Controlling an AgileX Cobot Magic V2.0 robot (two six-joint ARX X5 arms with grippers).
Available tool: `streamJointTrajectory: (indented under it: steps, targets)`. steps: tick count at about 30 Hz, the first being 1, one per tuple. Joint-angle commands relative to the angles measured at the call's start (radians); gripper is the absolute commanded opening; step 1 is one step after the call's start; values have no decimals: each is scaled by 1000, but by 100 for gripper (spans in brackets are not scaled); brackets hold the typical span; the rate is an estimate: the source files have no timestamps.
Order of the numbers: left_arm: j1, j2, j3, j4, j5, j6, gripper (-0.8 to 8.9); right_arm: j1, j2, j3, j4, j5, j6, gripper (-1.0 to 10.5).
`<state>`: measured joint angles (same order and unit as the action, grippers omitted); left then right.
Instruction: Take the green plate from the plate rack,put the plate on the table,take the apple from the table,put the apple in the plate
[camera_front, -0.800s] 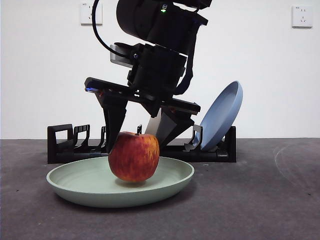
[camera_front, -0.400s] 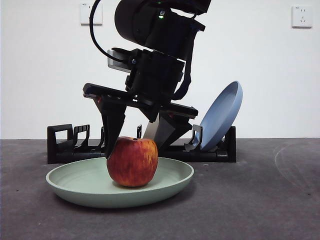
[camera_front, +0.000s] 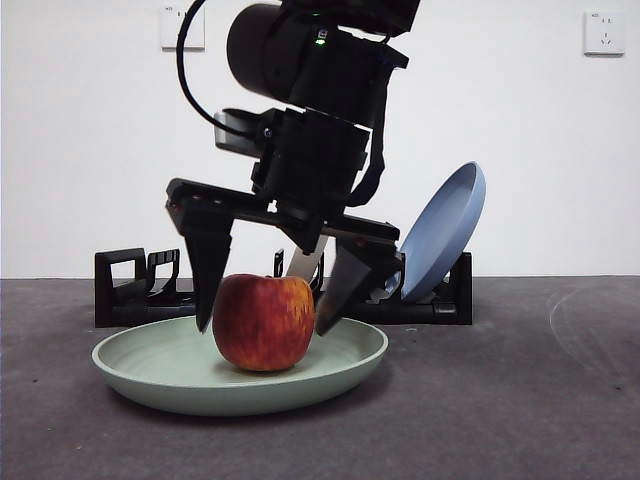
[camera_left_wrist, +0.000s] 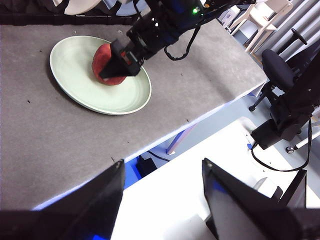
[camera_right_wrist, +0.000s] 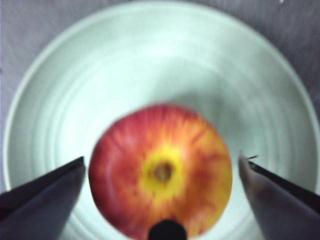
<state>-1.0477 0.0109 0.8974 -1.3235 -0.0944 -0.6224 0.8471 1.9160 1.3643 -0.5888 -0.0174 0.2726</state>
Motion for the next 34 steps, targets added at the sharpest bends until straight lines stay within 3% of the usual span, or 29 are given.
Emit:
streamJointTrajectory:
  steps: [1, 6, 15, 21, 28, 34]
  targets:
    - [2, -2, -2, 5, -3, -6, 256, 4, 10, 50, -40, -1, 7, 575]
    - [2, -2, -2, 5, -3, -6, 256, 4, 10, 191, -189, -2, -6, 567]
    - [2, -1, -2, 8, -3, -12, 256, 5, -37, 470, -562, 19, -121, 566]
    - [2, 5, -2, 37, -11, -14, 256, 5, -181, 451, -653, 109, -127, 565]
    - [2, 51, -2, 143, -37, -13, 256, 39, -430, 365, -684, 113, -127, 564]
    - [2, 154, -2, 225, -37, -8, 256, 90, -695, 188, -648, 113, -94, 563]
